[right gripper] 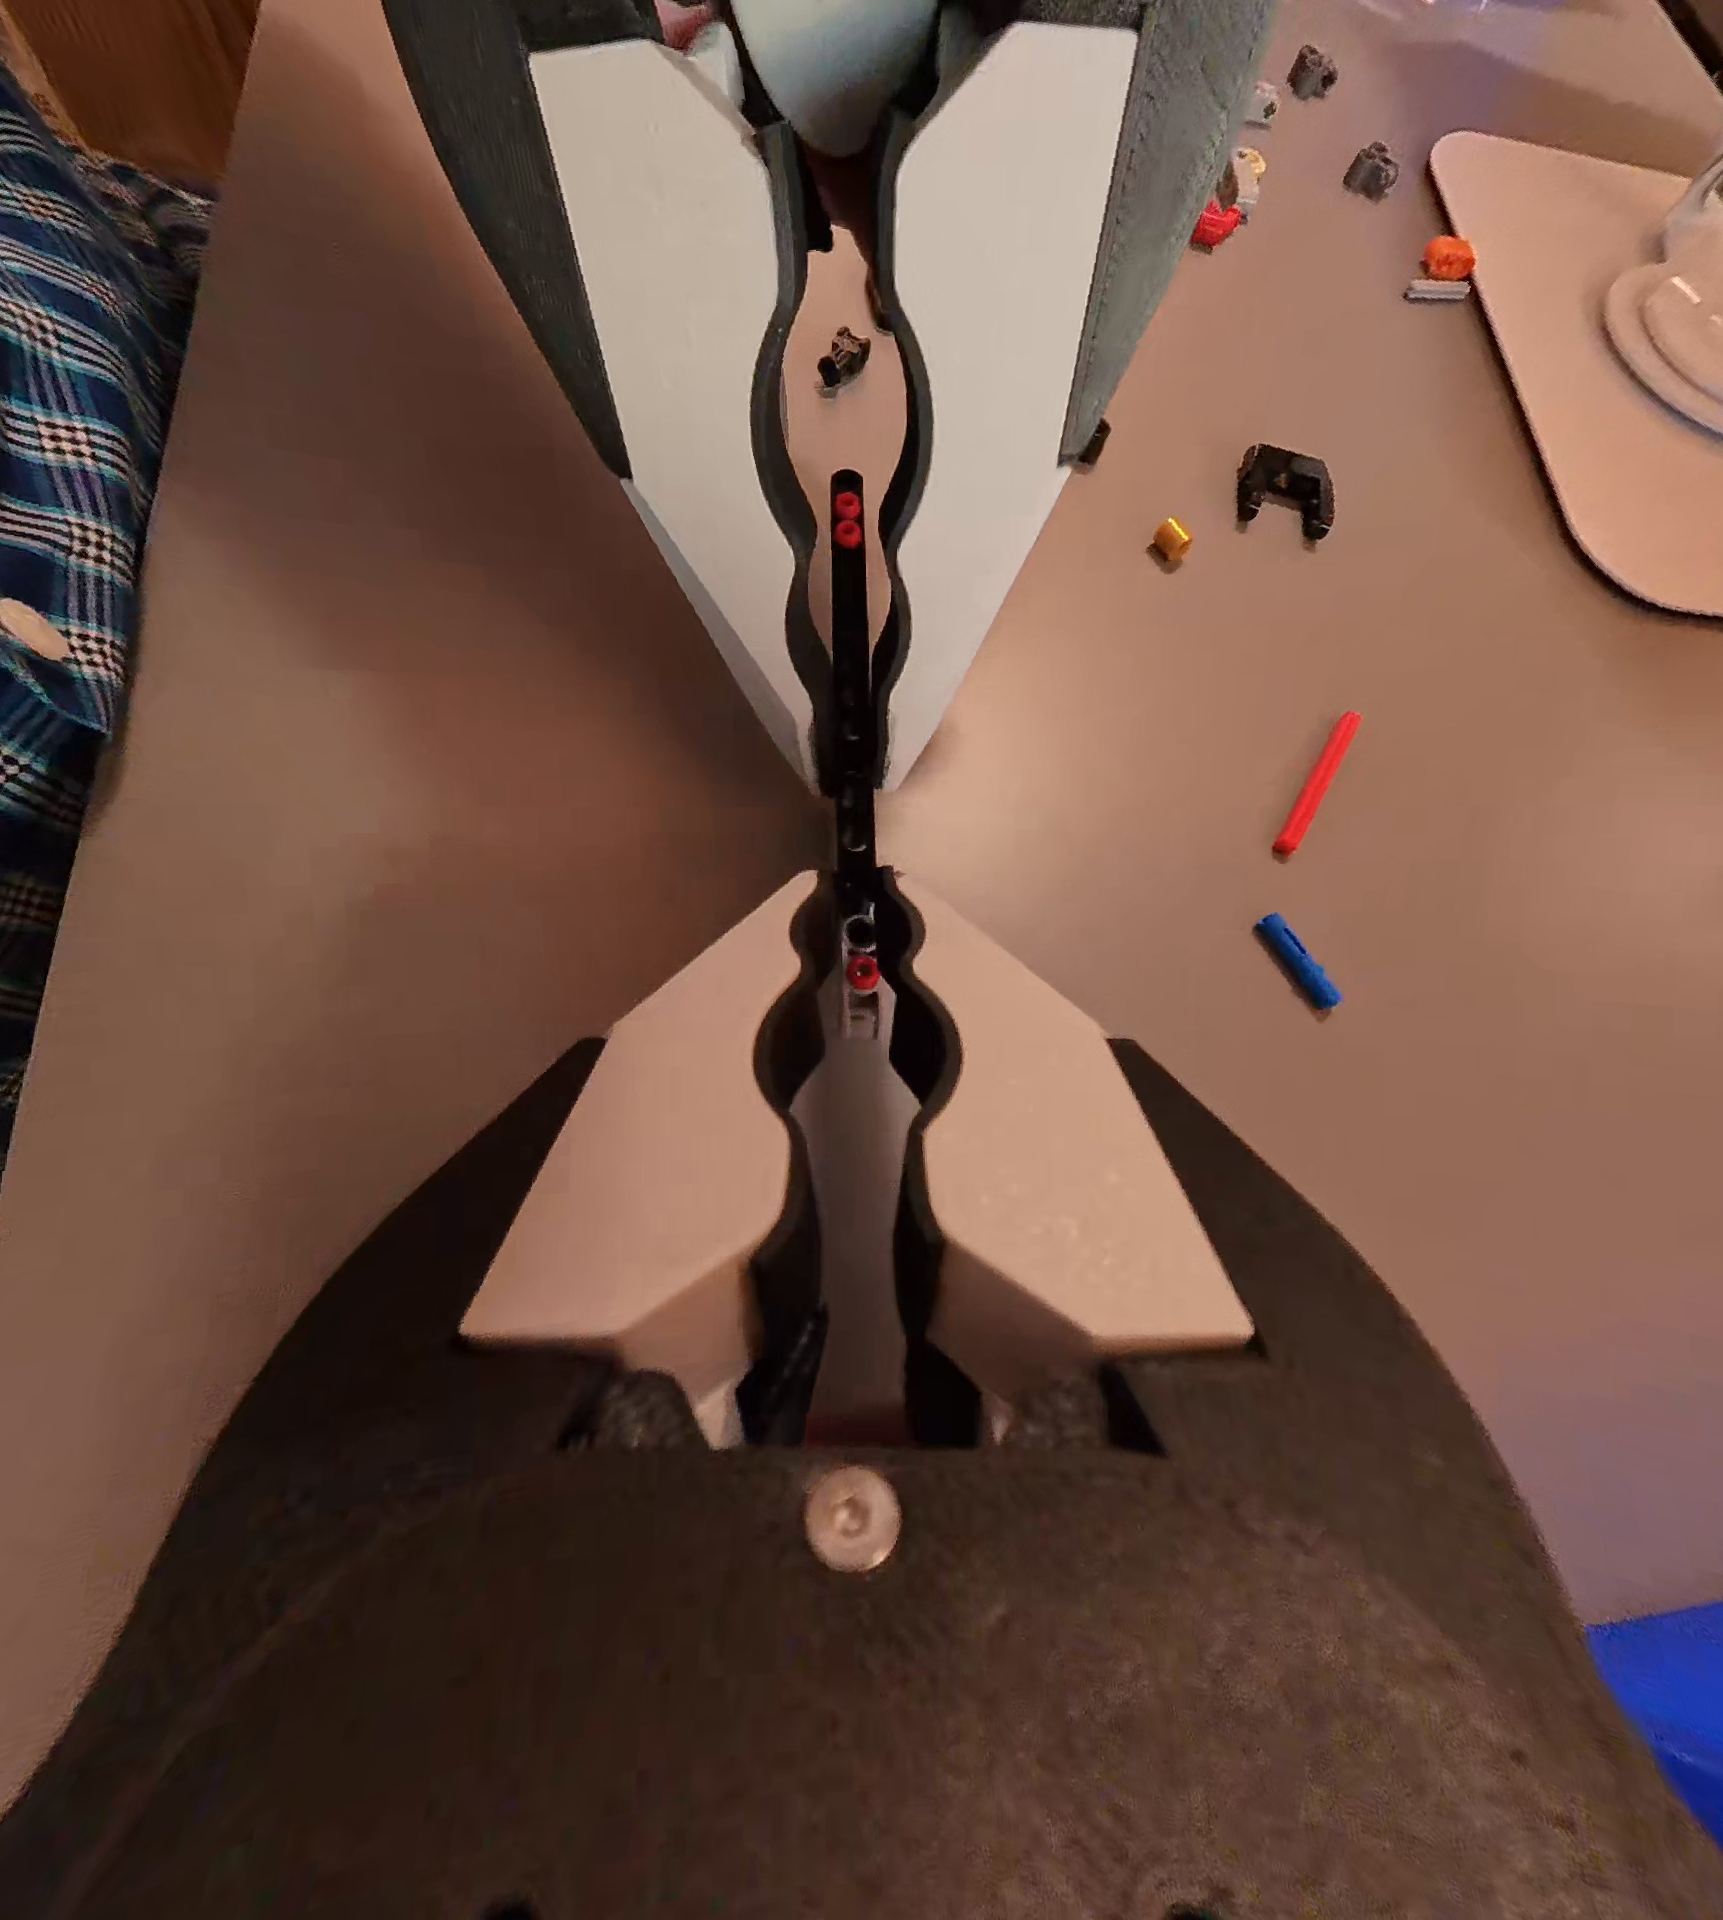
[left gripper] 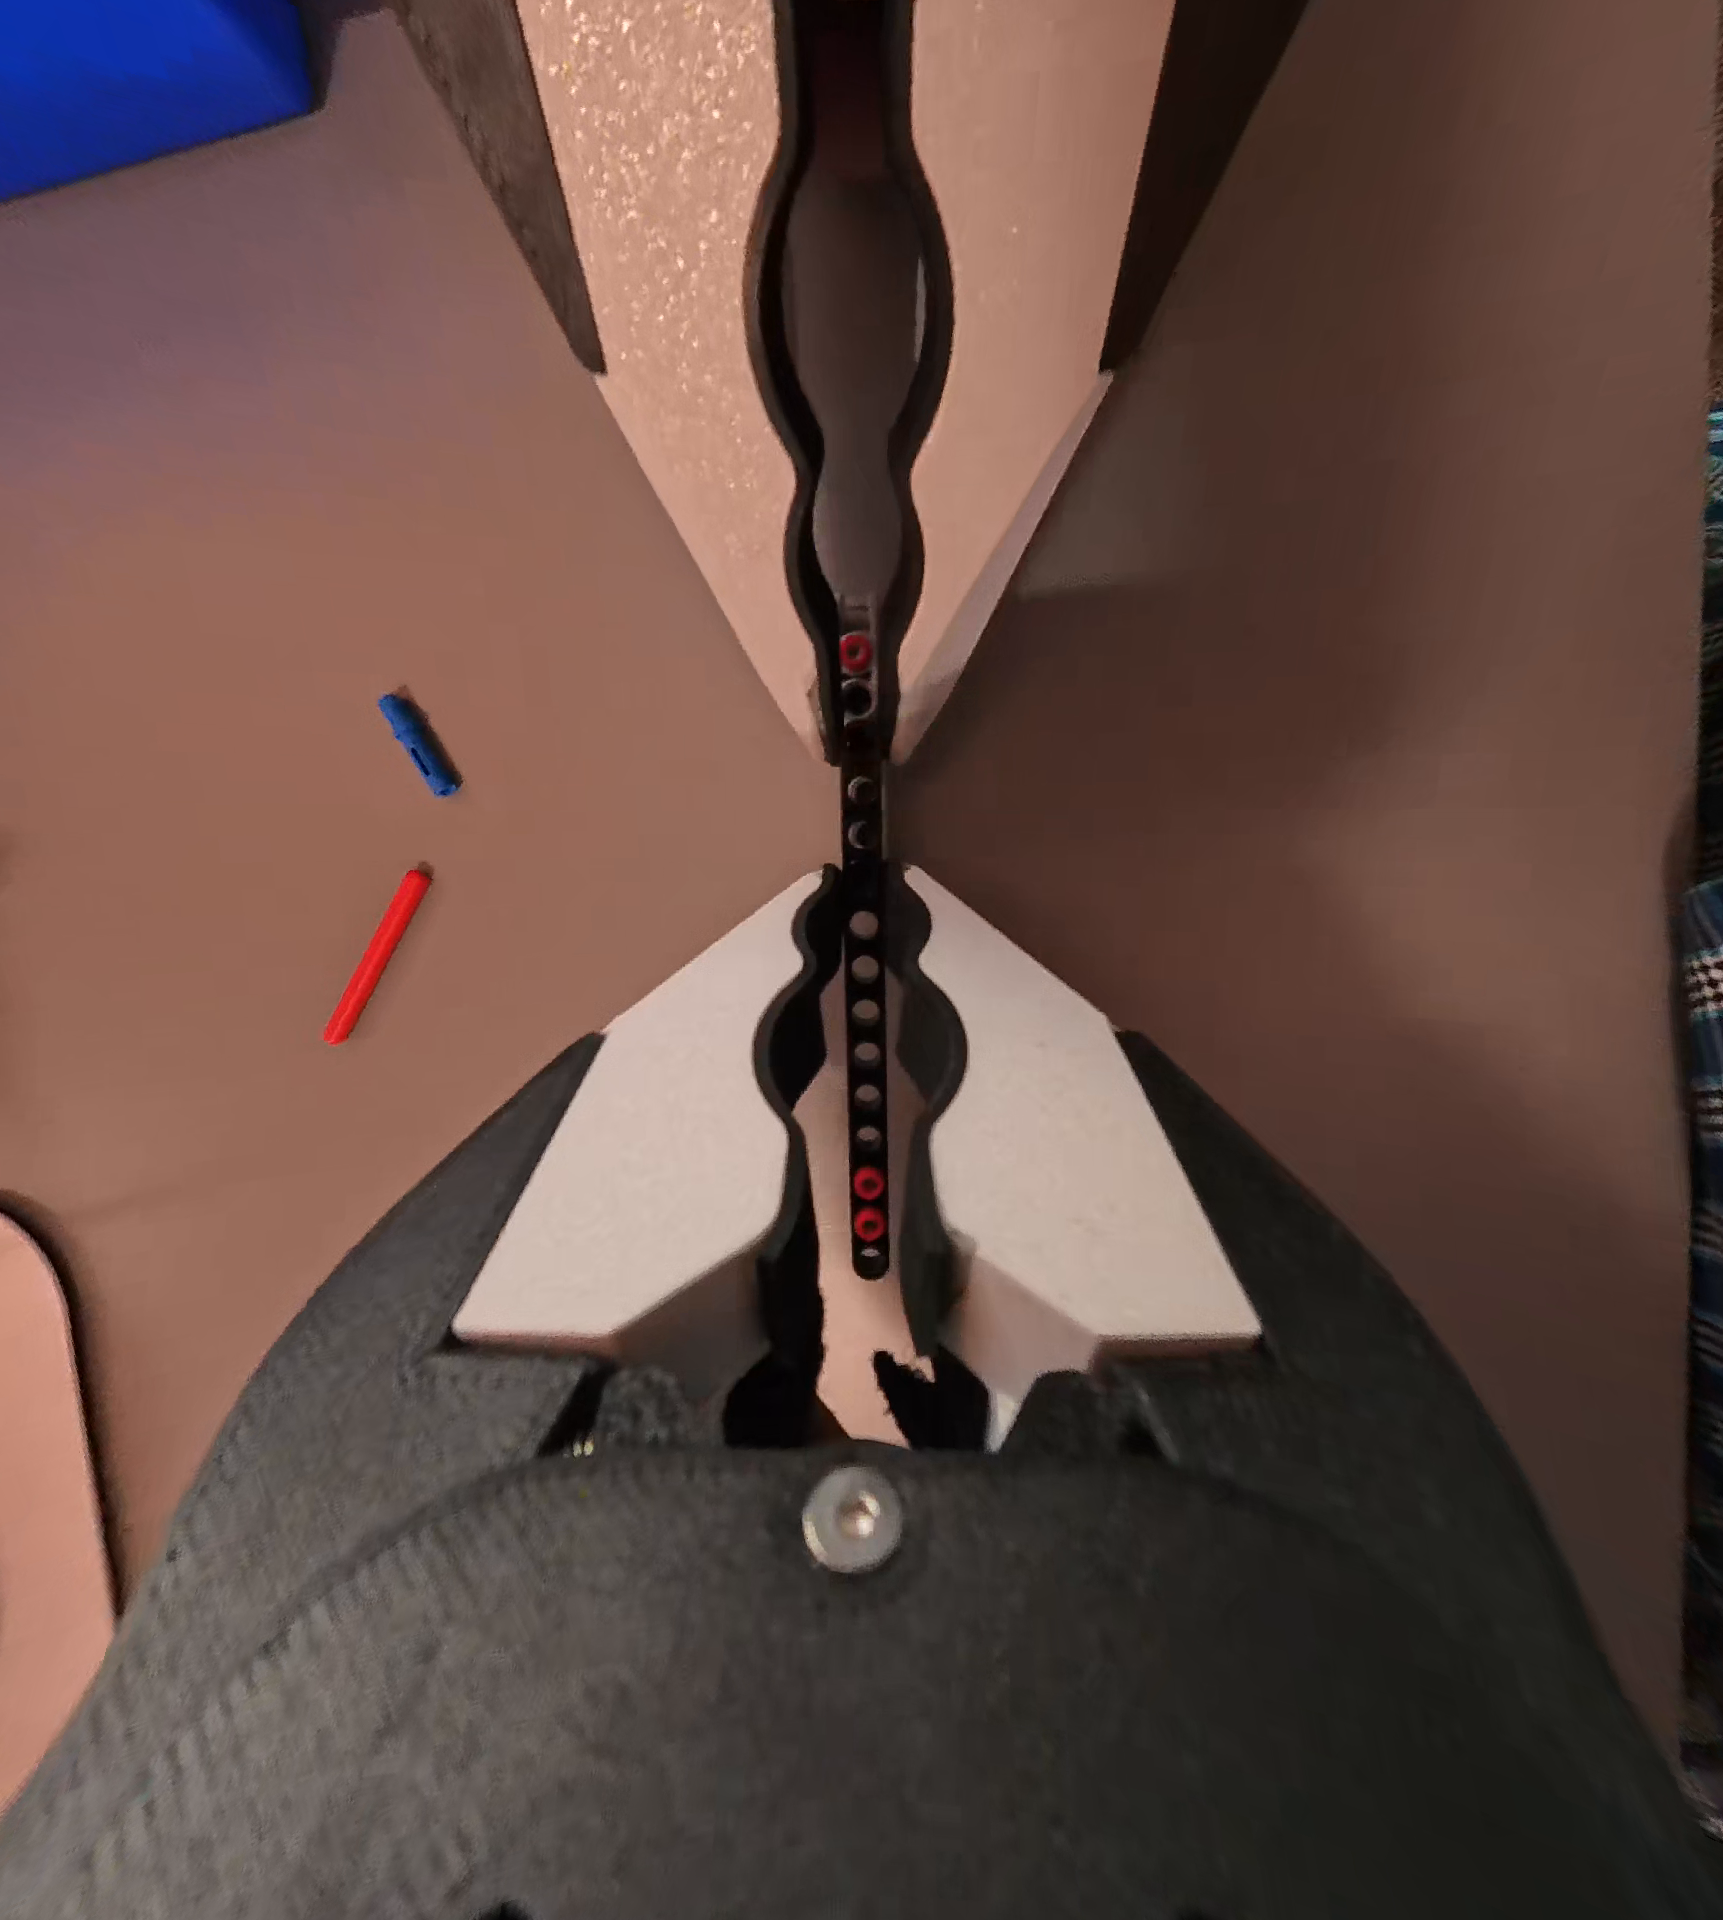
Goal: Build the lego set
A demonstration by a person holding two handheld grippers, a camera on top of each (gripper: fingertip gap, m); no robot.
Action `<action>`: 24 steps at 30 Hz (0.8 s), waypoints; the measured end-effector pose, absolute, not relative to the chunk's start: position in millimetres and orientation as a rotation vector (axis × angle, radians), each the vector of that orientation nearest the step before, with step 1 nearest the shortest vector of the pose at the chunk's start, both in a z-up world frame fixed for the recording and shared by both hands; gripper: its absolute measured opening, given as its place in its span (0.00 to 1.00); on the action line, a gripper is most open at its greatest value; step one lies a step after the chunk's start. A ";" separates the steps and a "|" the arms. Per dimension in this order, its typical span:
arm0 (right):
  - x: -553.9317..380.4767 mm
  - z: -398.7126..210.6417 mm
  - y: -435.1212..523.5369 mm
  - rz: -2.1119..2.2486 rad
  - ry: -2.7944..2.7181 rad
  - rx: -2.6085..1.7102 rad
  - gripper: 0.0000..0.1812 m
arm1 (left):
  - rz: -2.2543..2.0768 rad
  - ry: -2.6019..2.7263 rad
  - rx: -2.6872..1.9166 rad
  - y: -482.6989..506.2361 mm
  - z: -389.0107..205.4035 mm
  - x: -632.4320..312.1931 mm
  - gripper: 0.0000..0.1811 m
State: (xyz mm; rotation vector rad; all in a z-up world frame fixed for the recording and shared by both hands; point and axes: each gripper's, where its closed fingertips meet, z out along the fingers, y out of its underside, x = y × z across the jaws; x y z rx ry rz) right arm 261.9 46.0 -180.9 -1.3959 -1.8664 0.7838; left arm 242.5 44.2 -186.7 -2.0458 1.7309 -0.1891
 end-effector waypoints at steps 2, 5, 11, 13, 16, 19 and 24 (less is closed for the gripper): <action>261.9 -180.6 45.9 0.760 -1.866 -1.377 0.03 | -0.149 1.746 -2.036 44.3 -186.7 242.4 0.03; 261.7 -180.2 45.8 0.738 -1.863 -1.363 0.03 | -0.148 1.752 -2.041 44.2 -186.7 242.3 0.03; 261.2 -179.7 44.8 0.794 -1.868 -1.412 0.03 | -0.112 1.794 -2.065 43.5 -190.9 241.6 0.03; 261.2 -179.6 44.7 0.829 -1.871 -1.440 0.03 | -0.193 1.781 -2.109 43.1 -191.0 241.7 0.03; 261.1 -179.2 44.3 0.861 -1.875 -1.465 0.03 | -0.270 1.768 -2.126 42.3 -190.8 242.2 0.03; 260.9 -178.9 43.8 0.883 -1.880 -1.481 0.03 | -0.318 1.776 -2.144 41.8 -190.8 242.5 0.03; 260.5 -177.7 43.4 0.879 -1.878 -1.474 0.03 | -0.289 1.759 -2.122 41.9 -190.1 242.6 0.03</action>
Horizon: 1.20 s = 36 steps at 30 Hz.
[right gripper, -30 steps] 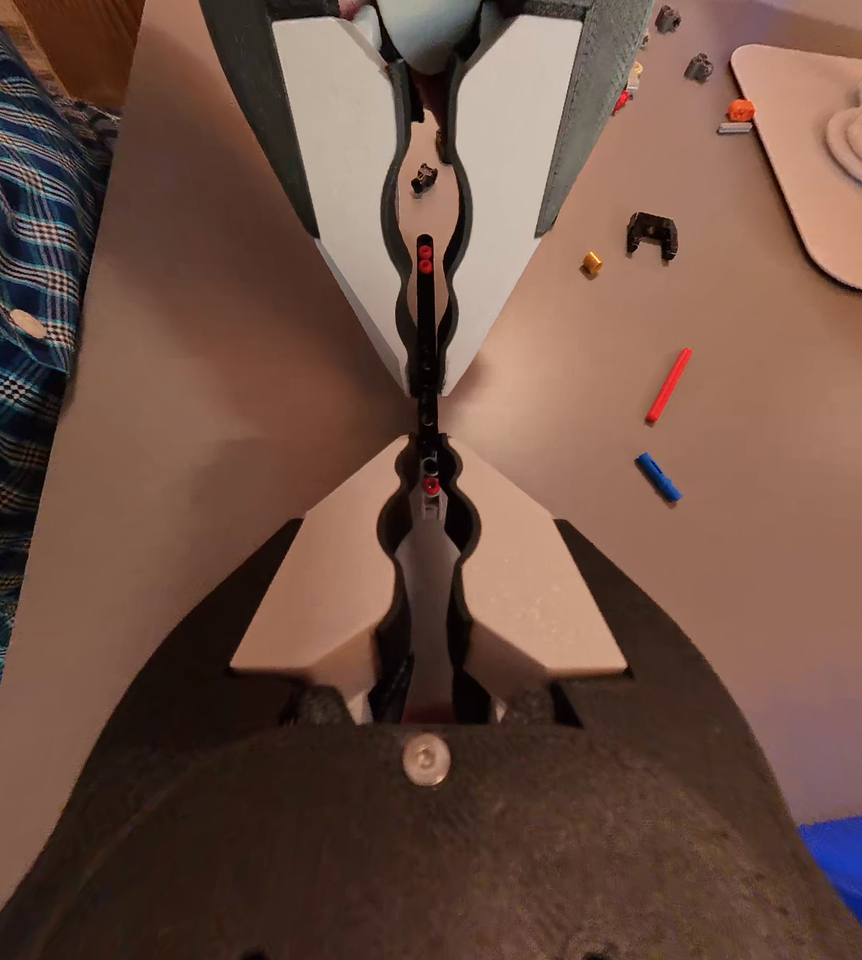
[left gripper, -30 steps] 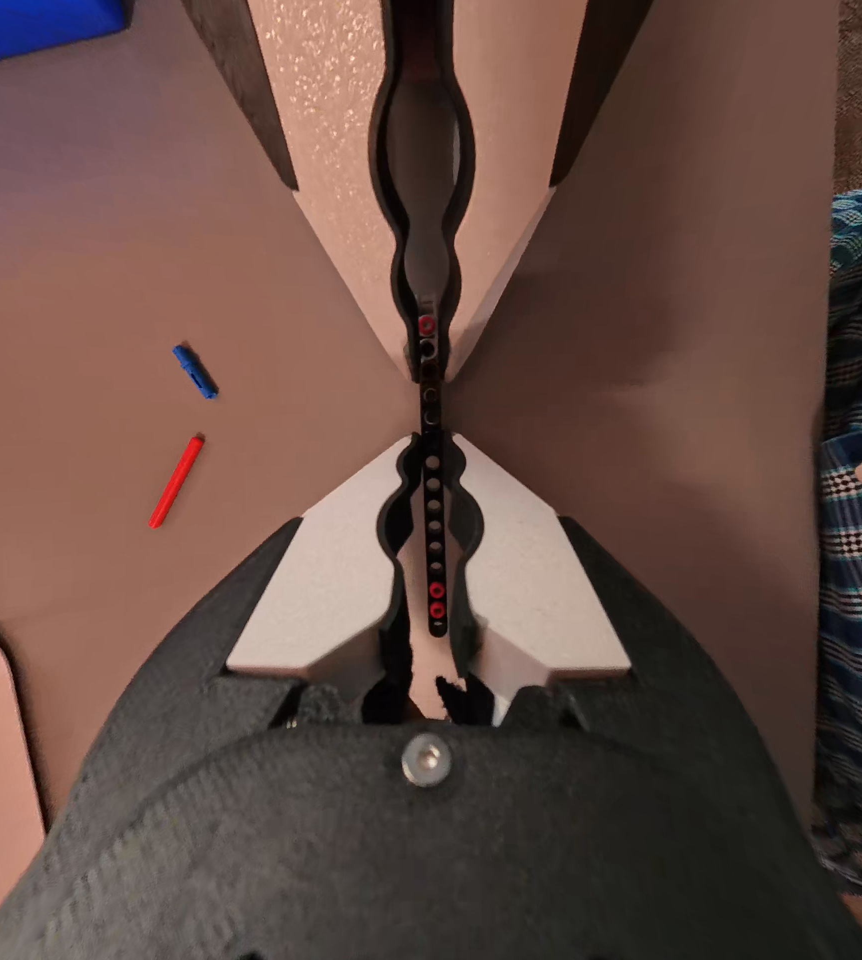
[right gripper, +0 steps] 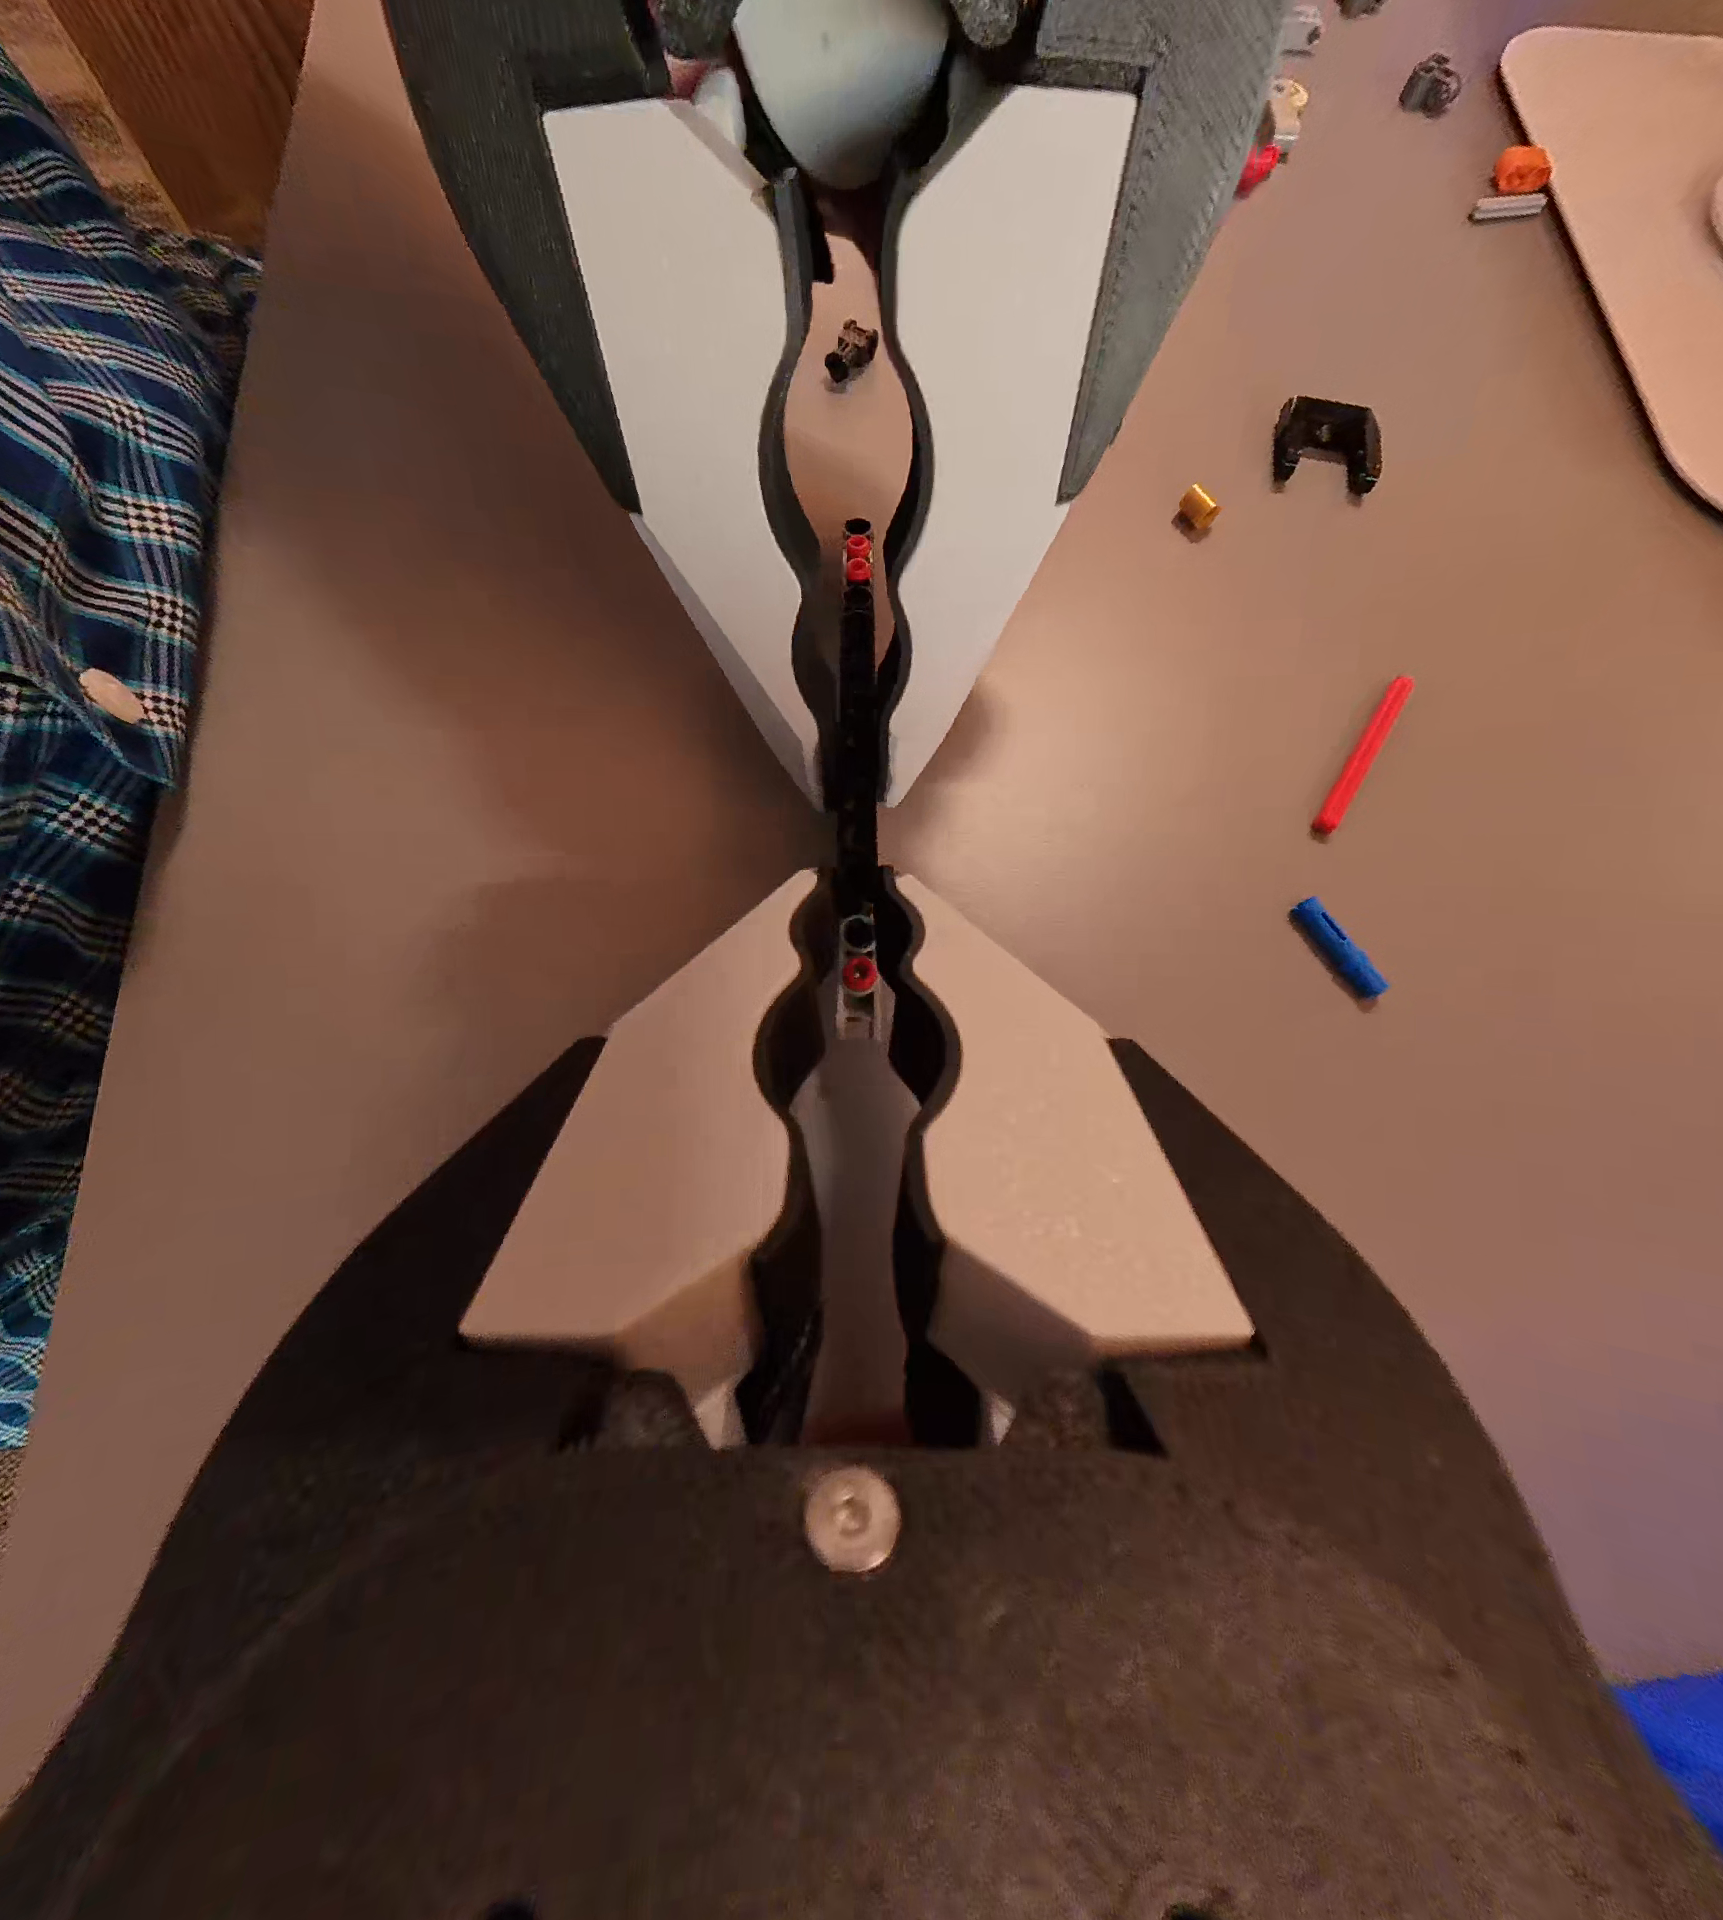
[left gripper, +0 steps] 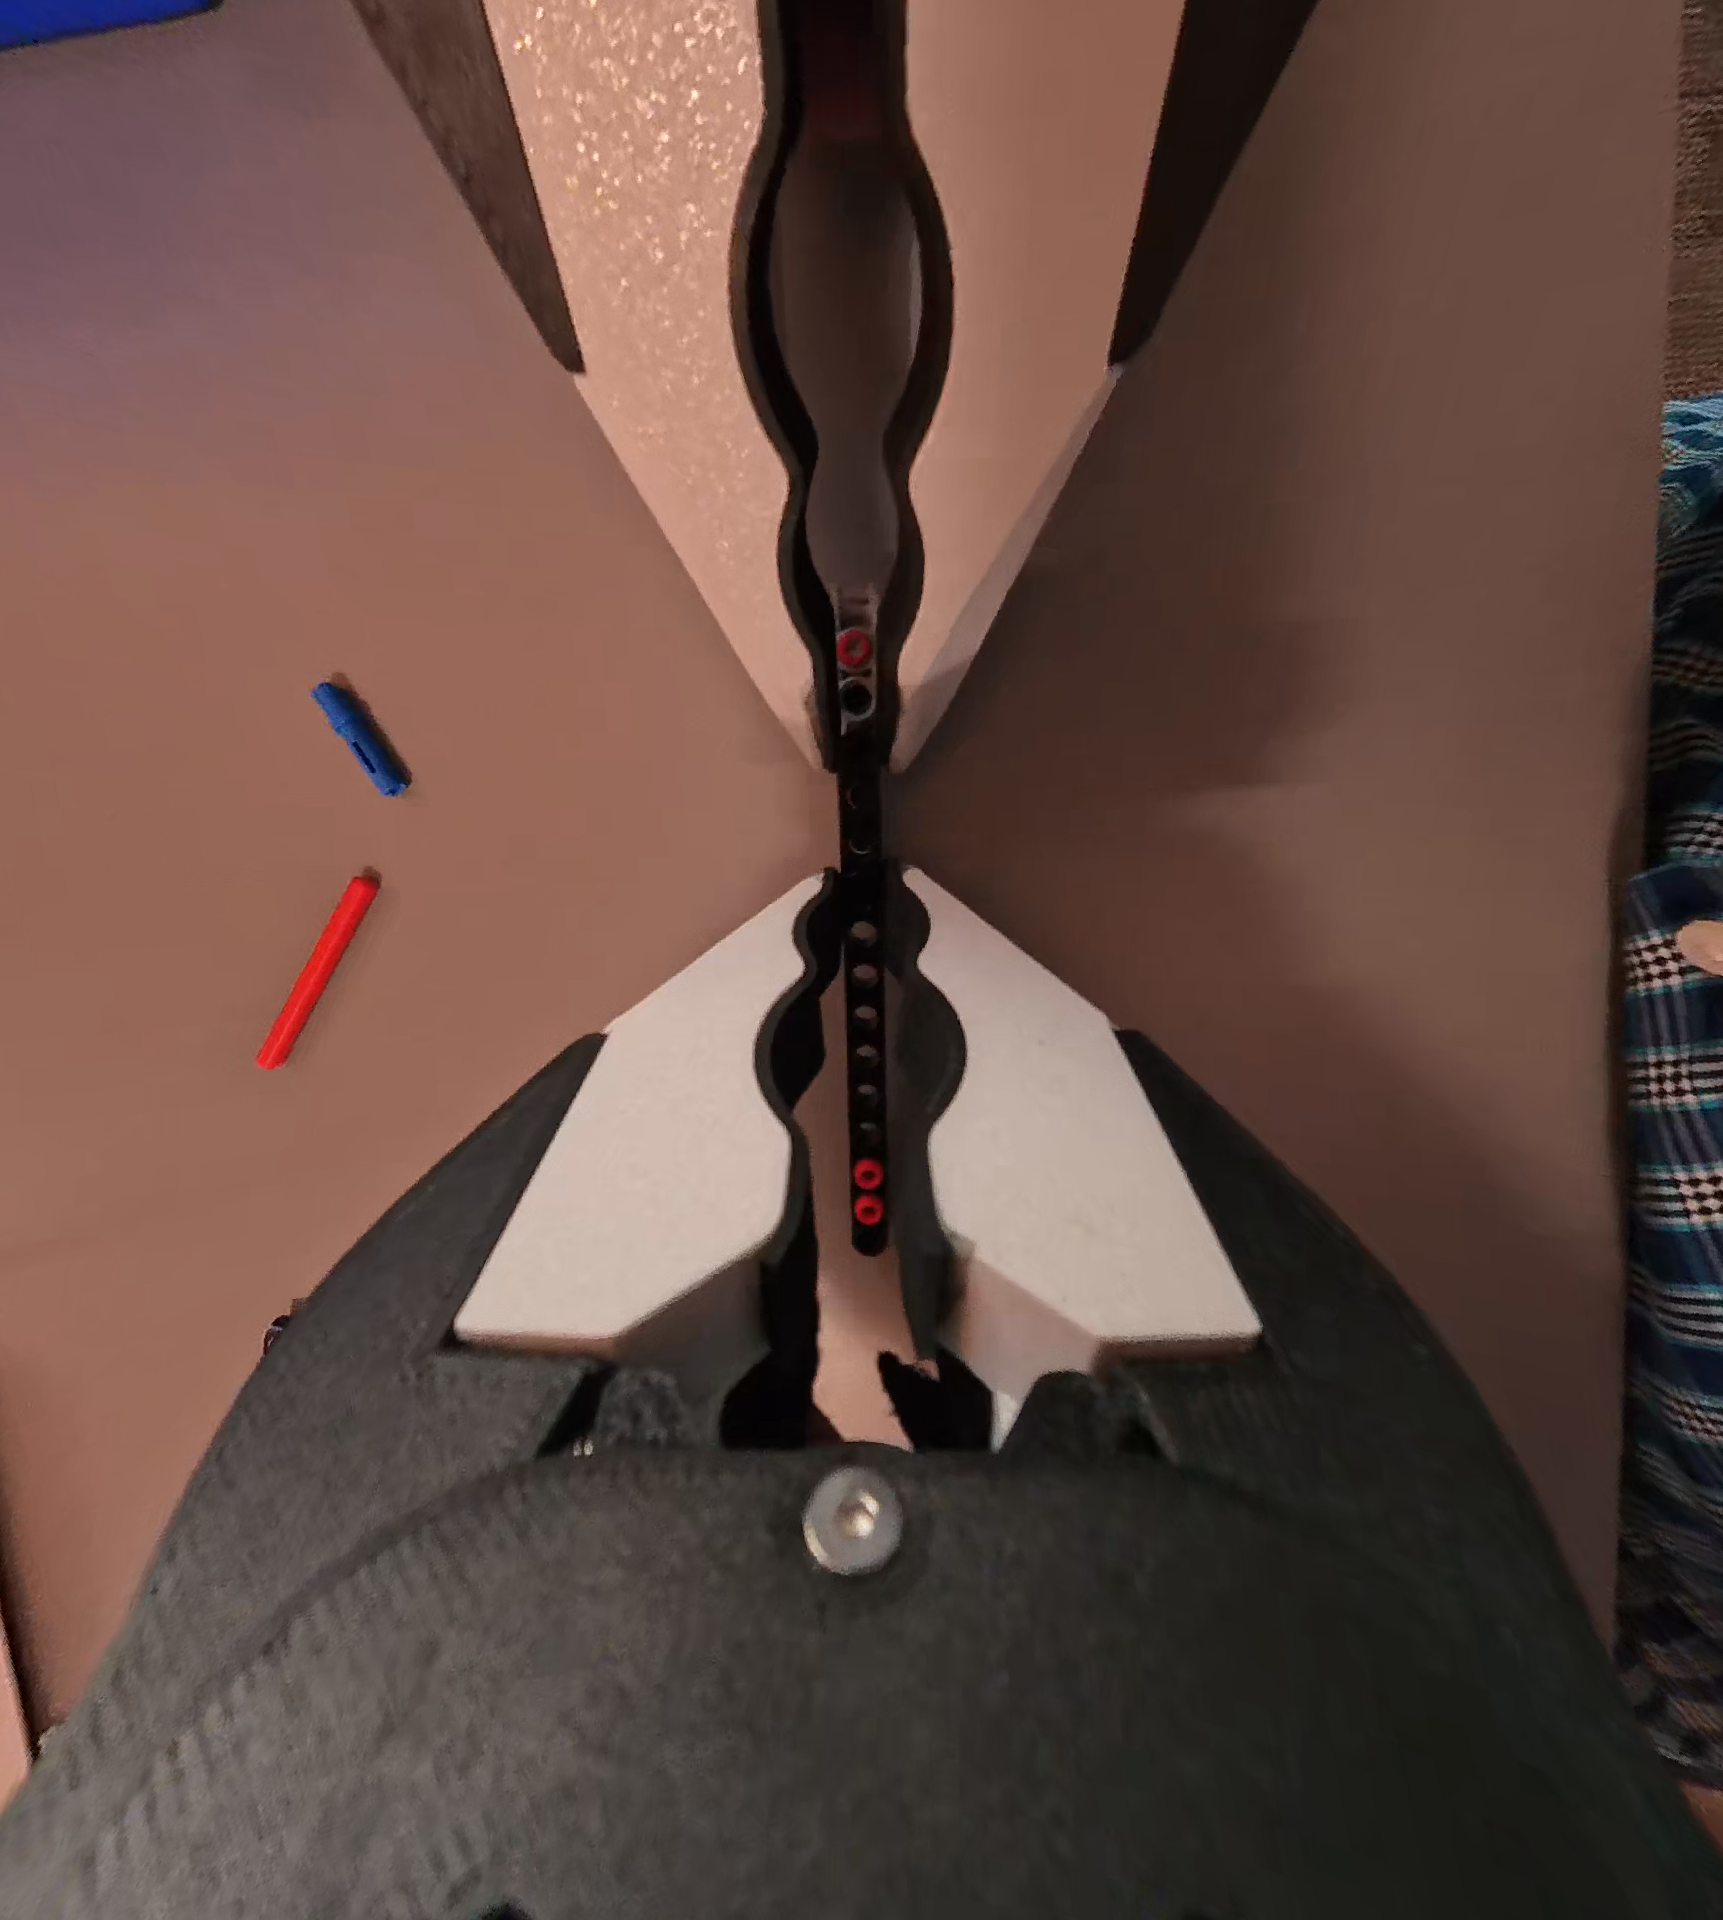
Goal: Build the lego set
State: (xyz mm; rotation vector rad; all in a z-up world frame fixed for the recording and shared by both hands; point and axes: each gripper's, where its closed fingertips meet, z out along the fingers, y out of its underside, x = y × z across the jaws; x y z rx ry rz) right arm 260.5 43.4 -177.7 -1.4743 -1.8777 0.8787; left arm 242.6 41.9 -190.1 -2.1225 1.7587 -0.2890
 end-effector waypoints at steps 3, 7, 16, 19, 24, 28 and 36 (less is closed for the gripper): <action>260.0 -177.1 43.3 0.874 -1.875 -1.471 0.03 | -0.275 1.707 -2.083 44.5 -185.5 245.3 0.05; 259.8 -176.4 42.9 0.877 -1.874 -1.469 0.03 | -0.283 1.679 -2.024 44.7 -180.9 251.2 0.03; 260.5 -165.4 44.2 0.885 -1.818 -1.413 0.02 | -0.287 1.679 -2.024 44.5 -181.9 253.3 0.03; 260.5 -165.8 46.0 0.865 -1.817 -1.404 0.00 | -0.289 1.695 -2.029 43.7 -181.8 254.2 0.03; 260.7 -166.7 46.2 0.842 -1.822 -1.387 0.00 | -0.257 1.730 -2.039 43.7 -182.5 255.4 0.03; 262.4 -166.1 46.7 0.846 -1.817 -1.386 0.00 | -0.239 1.745 -2.034 44.3 -182.9 257.1 0.03; 264.7 -166.4 45.2 0.850 -1.827 -1.364 0.00 | -0.229 1.755 -2.032 45.1 -183.4 258.5 0.03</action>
